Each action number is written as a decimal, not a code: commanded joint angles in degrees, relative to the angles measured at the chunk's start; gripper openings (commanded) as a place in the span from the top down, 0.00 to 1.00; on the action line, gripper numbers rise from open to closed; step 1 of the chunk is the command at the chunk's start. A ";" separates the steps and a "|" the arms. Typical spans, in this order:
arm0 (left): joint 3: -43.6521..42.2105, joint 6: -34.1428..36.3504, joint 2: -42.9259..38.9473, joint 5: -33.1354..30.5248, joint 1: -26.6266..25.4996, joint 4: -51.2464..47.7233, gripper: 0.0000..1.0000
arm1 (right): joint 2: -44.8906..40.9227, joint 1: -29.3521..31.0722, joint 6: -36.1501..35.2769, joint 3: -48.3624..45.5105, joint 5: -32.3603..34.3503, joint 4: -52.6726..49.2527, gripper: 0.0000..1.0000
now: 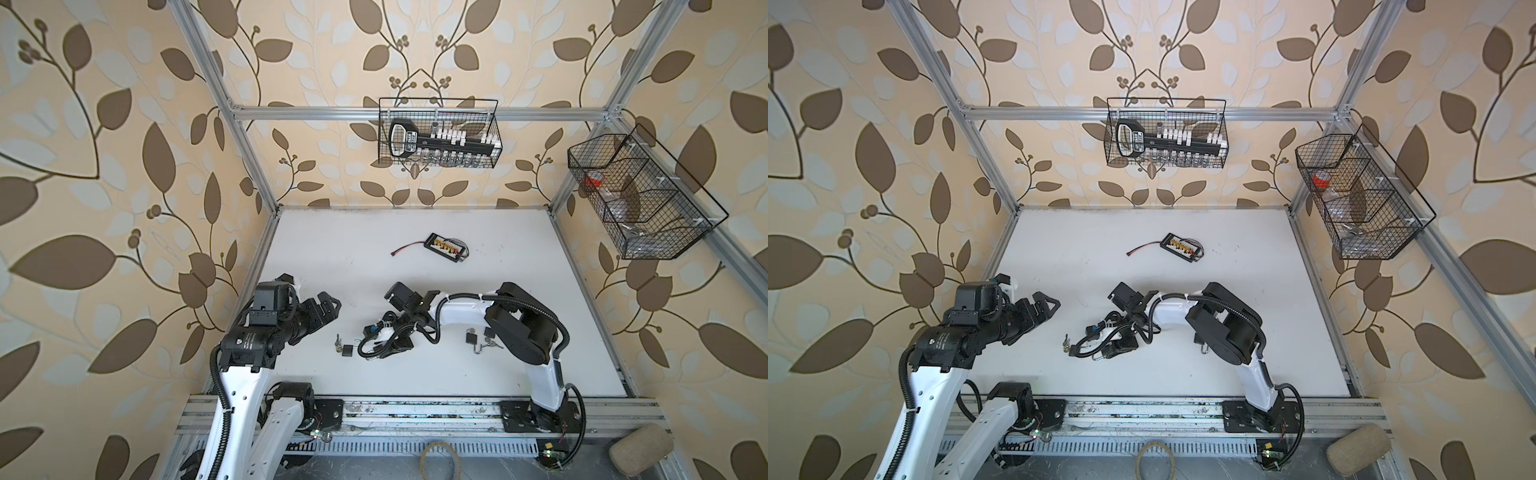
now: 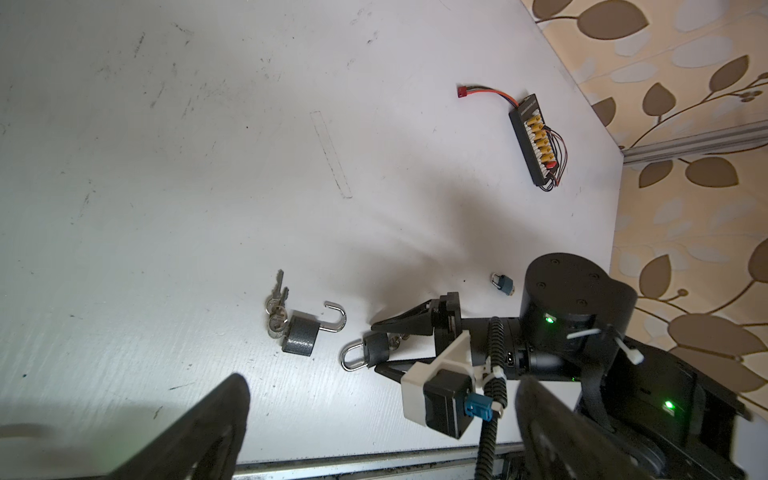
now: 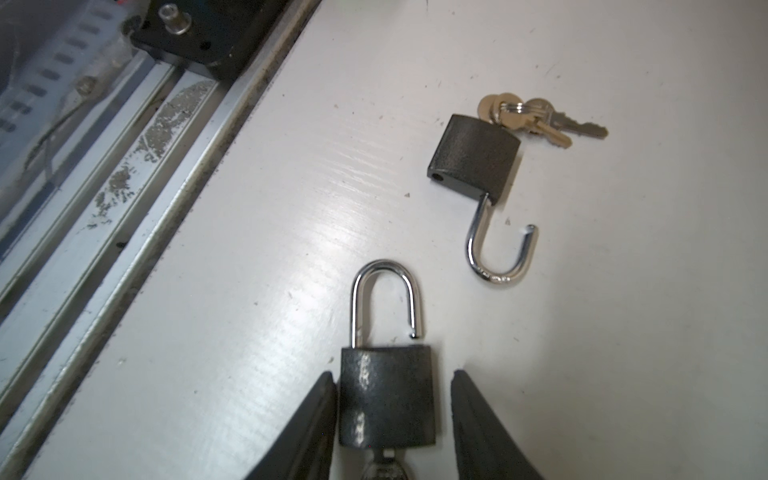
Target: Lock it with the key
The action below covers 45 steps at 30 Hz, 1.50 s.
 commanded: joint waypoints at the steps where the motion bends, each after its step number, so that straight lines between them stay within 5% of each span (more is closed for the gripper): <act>1: 2.56 1.61 -0.20 -1.00 0.59 -0.99 0.01 | 1.81 0.47 -0.42 0.58 0.16 -2.14 0.58; 15: 7.02 4.89 -0.74 -1.09 0.57 0.38 0.01 | -9.82 -0.19 5.11 -5.55 -2.27 6.94 0.80; 19: 10.07 5.60 0.11 1.10 0.56 2.32 0.01 | -19.79 -0.86 14.27 -12.73 -0.15 16.88 0.99; 23: 11.25 5.05 2.02 5.94 0.29 6.14 0.01 | -29.84 -2.85 30.54 -19.33 6.68 25.21 1.00; 25: 12.07 5.08 3.09 6.07 -0.54 7.31 0.01 | -32.89 -6.69 37.30 -19.64 3.14 24.20 1.00; 29: 14.20 4.67 6.05 2.67 -6.89 10.70 0.01 | -37.09 -12.90 46.66 -19.51 -7.14 20.47 1.00; 33: 17.45 5.48 10.95 -7.63 -21.13 13.53 0.01 | -40.54 -16.42 50.35 -19.57 -4.29 13.70 1.00; 37: 23.32 11.46 18.71 -13.63 -32.89 15.30 0.01 | -43.71 -24.96 56.39 -22.01 -14.55 13.71 1.00; 45: 29.18 27.54 26.72 -3.06 -34.24 26.68 0.01 | -49.04 -35.31 59.38 -22.54 -20.96 9.95 1.00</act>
